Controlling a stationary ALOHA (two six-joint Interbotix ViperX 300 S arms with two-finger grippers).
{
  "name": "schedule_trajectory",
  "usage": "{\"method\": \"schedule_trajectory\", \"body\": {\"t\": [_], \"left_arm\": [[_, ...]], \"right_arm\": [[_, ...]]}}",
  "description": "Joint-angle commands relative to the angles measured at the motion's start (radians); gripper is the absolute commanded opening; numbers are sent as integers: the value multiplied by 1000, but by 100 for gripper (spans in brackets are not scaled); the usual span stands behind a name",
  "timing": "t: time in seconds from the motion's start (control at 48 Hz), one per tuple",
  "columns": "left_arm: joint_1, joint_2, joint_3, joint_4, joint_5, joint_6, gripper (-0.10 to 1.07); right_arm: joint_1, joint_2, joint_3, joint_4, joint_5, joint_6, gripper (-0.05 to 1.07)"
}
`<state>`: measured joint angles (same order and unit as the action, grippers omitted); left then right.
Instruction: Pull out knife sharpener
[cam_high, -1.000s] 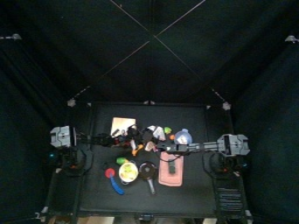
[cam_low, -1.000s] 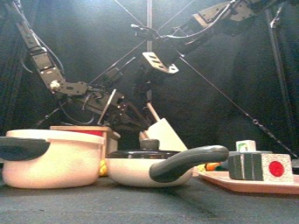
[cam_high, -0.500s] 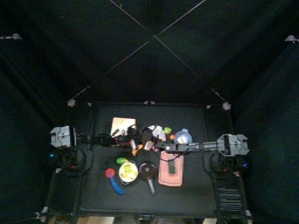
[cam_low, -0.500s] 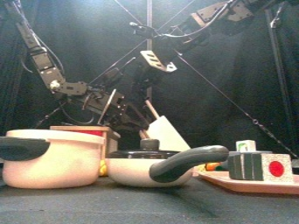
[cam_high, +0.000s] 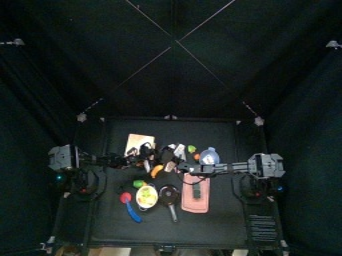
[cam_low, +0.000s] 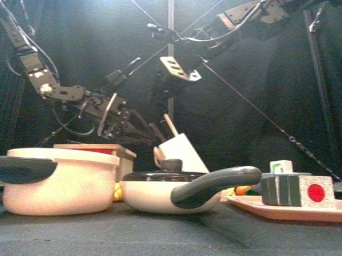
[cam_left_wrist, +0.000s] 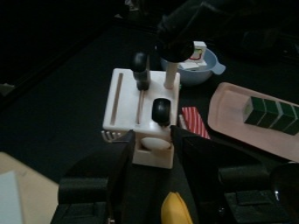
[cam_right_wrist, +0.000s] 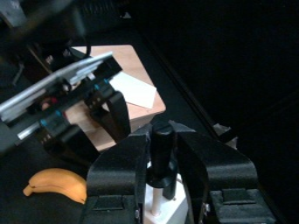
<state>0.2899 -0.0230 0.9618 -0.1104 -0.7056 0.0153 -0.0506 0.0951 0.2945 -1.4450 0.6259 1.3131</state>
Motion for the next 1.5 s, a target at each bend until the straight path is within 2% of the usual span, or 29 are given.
{"method": "schedule_trajectory", "body": {"t": [0.0,0.208,0.458,0.979,1.25,1.479], "left_arm": [[3,-77,28,-2,-3,3,79],[3,-189,101,-5,-3,-2,79],[-5,-270,143,-3,-3,-2,79],[-5,-275,152,-8,-3,-2,79],[-3,-267,152,-15,-3,-2,79],[0,-265,153,-15,-3,-2,79]], "right_arm": [[-5,-23,-26,-14,-2,-2,64],[-5,-23,-57,-20,-2,-25,64],[-3,-15,-75,-20,6,-44,64],[8,-52,-3,-29,46,-43,64],[57,-52,3,-81,143,-34,64],[92,-46,-9,-114,153,-43,64]]}}
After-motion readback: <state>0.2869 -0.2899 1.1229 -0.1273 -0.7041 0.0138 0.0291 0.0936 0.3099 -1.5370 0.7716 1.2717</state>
